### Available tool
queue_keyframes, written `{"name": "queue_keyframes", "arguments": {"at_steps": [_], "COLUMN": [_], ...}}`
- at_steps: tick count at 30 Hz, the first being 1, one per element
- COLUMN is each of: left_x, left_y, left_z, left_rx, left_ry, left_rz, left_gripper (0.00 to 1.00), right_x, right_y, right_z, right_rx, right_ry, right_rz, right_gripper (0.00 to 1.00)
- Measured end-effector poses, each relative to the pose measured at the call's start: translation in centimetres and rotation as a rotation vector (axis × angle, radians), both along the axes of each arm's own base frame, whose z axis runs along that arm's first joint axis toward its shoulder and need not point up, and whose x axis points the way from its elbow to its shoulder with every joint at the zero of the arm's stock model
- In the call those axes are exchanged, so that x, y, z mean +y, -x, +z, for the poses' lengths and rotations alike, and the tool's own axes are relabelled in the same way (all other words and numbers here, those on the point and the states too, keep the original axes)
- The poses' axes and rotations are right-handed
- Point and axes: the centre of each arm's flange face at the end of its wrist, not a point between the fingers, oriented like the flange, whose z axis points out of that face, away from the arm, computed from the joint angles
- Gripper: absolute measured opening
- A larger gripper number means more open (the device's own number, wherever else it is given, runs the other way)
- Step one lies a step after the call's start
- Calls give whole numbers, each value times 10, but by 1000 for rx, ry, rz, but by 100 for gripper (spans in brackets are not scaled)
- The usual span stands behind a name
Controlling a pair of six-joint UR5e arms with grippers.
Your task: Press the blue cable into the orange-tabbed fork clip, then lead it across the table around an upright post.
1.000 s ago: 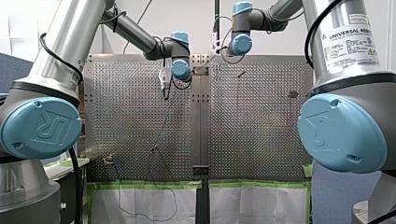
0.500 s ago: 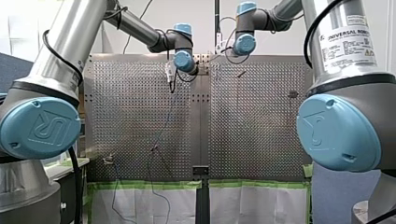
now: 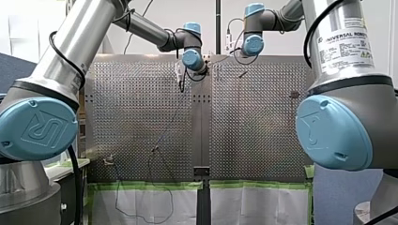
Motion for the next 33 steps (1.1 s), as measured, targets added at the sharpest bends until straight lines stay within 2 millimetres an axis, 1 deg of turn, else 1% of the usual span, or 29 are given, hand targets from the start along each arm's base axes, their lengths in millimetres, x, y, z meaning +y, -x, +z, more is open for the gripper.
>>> {"name": "queue_keyframes", "arguments": {"at_steps": [9,13,17,22,28,30,33], "left_x": [-7,-10,-21,-37,-55,-60,-66], "left_y": [-5,-9,-13,-20,-28,-29,-29], "left_z": [40,54,50,36,21,21,30], "left_rx": [-61,-81,-66,-31,-3,-5,-21], "left_ry": [58,82,72,52,49,51,63], "left_rz": [-20,-35,-53,-71,-100,-108,-121], "left_gripper": [0,0,0,0,0,0,0], "right_x": [-14,-20,-25,-31,-36,-41,-47], "right_y": [18,27,35,45,51,57,65], "right_z": [-1,-1,-1,-1,-3,-4,-8], "right_rx": [-7,-9,-10,-14,-15,-16,-17], "right_ry": [-5,-7,-8,-10,-13,-15,-22], "right_rz": [-34,-51,-66,-82,-95,-105,-119], "right_gripper": [0,0,0,0,0,0,0]}}
